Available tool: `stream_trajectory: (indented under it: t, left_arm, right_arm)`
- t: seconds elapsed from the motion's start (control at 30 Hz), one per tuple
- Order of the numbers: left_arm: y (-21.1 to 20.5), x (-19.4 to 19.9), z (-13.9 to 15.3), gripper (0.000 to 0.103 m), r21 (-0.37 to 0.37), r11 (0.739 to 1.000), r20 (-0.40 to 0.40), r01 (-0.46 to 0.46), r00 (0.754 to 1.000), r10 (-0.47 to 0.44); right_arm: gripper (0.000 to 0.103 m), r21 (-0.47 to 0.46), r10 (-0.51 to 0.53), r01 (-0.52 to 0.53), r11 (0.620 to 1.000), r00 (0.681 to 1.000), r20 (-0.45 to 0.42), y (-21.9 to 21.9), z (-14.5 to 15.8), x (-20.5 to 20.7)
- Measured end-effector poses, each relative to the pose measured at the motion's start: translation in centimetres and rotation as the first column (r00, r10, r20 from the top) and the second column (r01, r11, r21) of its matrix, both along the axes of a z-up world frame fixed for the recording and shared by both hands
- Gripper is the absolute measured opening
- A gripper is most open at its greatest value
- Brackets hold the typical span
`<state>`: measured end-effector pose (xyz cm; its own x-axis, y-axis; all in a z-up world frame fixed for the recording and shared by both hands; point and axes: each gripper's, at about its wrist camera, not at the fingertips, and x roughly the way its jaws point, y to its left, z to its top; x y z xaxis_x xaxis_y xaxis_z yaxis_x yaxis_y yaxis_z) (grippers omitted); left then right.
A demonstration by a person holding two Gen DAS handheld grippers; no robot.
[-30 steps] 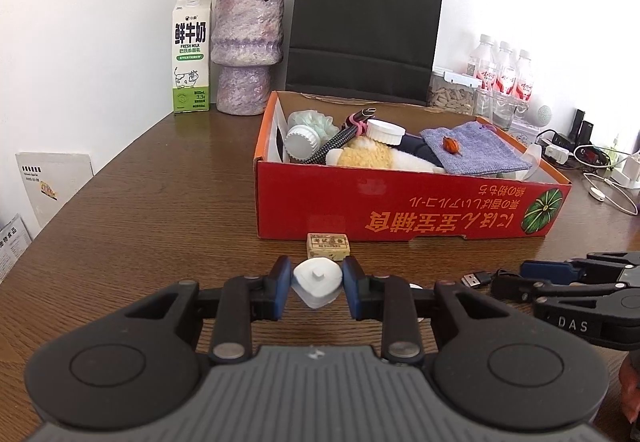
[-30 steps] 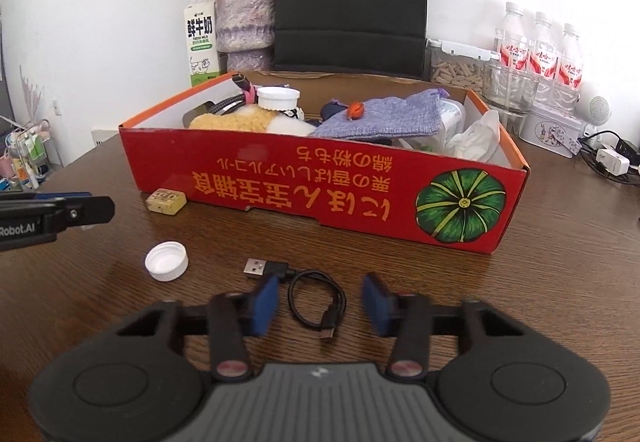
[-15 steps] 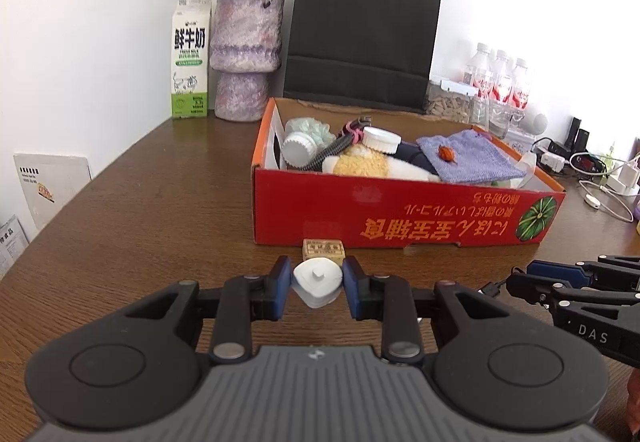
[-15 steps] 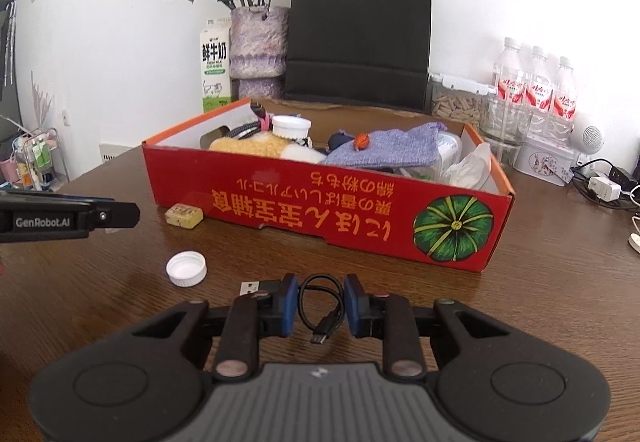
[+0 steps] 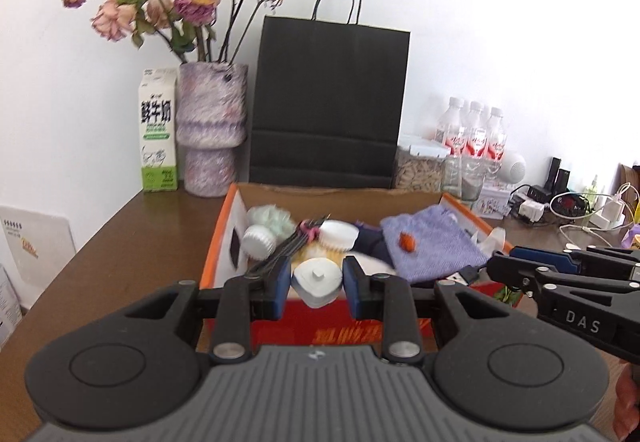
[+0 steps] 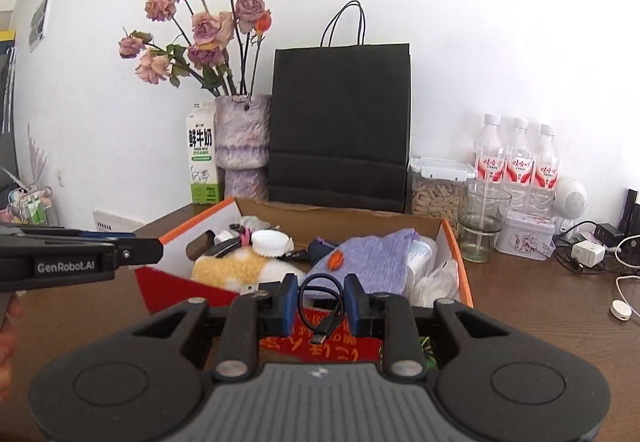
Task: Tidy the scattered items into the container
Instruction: 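Carry the domed cap and USB cable over the box, then open both grippers to release the cap and cable into the box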
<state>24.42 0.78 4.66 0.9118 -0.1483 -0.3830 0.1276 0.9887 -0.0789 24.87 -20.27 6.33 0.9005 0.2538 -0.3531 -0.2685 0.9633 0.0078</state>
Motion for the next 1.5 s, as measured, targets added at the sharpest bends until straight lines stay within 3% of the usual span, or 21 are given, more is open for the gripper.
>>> stream_trajectory:
  t: [0.3, 0.67, 0.73, 0.77, 0.8, 0.83, 0.87, 0.9, 0.93, 1.07, 1.5]
  left_arm:
    - [-2.8, 4.9, -0.2, 0.029, -0.002, 1.0, 0.053, 0.011, 0.999, -0.01]
    - [-3.7, 8.8, -2.0, 0.029, 0.08, 0.997, 0.091, 0.005, 0.996, -0.012]
    - [-3.7, 8.8, -2.1, 0.033, 0.086, 0.996, 0.099, -0.006, 0.995, -0.003]
    - [-3.6, 8.7, -2.2, 0.041, 0.082, 0.996, 0.111, -0.015, 0.994, 0.006]
    - [-3.5, 8.5, -2.1, 0.049, 0.075, 0.997, 0.123, -0.025, 0.992, 0.016]
    - [-3.2, 8.2, -2.0, 0.064, 0.064, 0.997, 0.14, -0.036, 0.99, 0.026]
    - [-3.1, 7.9, -1.9, 0.082, 0.054, 0.997, 0.159, -0.046, 0.987, 0.037]
    - [-2.9, 7.5, -1.8, 0.092, 0.046, 0.997, 0.183, -0.064, 0.982, 0.055]
    - [-2.8, 6.9, -1.5, 0.103, 0.035, 0.995, 0.219, -0.092, 0.972, 0.082]
    - [-2.5, 5.7, -1.0, 0.103, 0.007, 0.992, 0.275, -0.126, 0.954, 0.119]
    - [-1.9, 4.6, -1.9, 0.103, 0.017, 0.993, 0.197, -0.119, 0.974, 0.114]
  right_arm:
    - [0.023, 0.031, -0.01, 0.009, 0.999, 1.0, 0.01, -0.7, 0.0, 5.2]
    - [0.023, 0.021, 0.002, -0.002, 1.0, 1.0, -0.017, -1.5, -2.1, 9.6]
    - [0.025, 0.019, 0.0, 0.0, 1.0, 1.0, -0.022, -1.6, -2.3, 9.9]
    - [0.027, 0.019, -0.004, 0.004, 1.0, 1.0, -0.025, -1.6, -2.3, 9.9]
    - [0.042, 0.018, -0.011, 0.011, 1.0, 1.0, -0.026, -1.6, -2.4, 9.9]
    - [0.054, 0.017, -0.014, 0.014, 1.0, 0.999, -0.031, -1.6, -2.4, 9.9]
    - [0.079, 0.02, -0.012, 0.013, 1.0, 1.0, -0.029, -1.6, -2.4, 9.7]
    - [0.095, 0.028, -0.014, 0.014, 1.0, 1.0, -0.015, -1.7, -2.3, 9.4]
    - [0.097, 0.028, -0.018, 0.018, 0.999, 1.0, 0.0, -1.6, -2.2, 9.0]
    - [0.103, 0.032, -0.032, 0.031, 0.999, 0.999, 0.029, -1.5, -1.6, 8.2]
    - [0.103, 0.012, -0.059, 0.059, 0.998, 0.998, 0.01, -1.4, -2.0, 6.4]
